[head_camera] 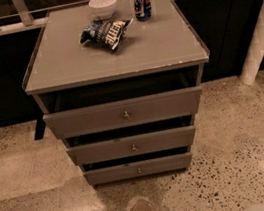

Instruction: Open bottom drawer

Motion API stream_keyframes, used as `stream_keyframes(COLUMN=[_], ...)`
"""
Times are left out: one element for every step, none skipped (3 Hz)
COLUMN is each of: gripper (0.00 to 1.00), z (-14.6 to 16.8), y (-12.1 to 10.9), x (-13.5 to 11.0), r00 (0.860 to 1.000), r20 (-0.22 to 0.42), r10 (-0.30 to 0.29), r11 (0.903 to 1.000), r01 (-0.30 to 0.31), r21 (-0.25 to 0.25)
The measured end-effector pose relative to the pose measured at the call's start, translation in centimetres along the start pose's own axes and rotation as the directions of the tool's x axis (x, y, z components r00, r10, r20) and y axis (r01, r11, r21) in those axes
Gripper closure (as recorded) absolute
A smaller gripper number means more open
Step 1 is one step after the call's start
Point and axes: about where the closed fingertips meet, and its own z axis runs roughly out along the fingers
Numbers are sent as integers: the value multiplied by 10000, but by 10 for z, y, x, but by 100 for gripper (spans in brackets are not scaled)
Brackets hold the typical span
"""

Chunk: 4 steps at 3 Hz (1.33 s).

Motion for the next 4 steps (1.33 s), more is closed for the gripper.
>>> stream_keyframes(gripper=[0, 0, 0, 0], z=[34, 49, 46, 23], y=[-21, -37, -50, -65], x=[-33, -80, -102, -74], r00=[9945, 9783, 9837, 9985], r20=[630, 1182, 1015, 422], r10=[-839, -1704, -1484, 335], r11=[9965, 9837, 9766, 9564], r01=[838, 1620, 1296, -443], r21=[41, 780, 1716, 2886])
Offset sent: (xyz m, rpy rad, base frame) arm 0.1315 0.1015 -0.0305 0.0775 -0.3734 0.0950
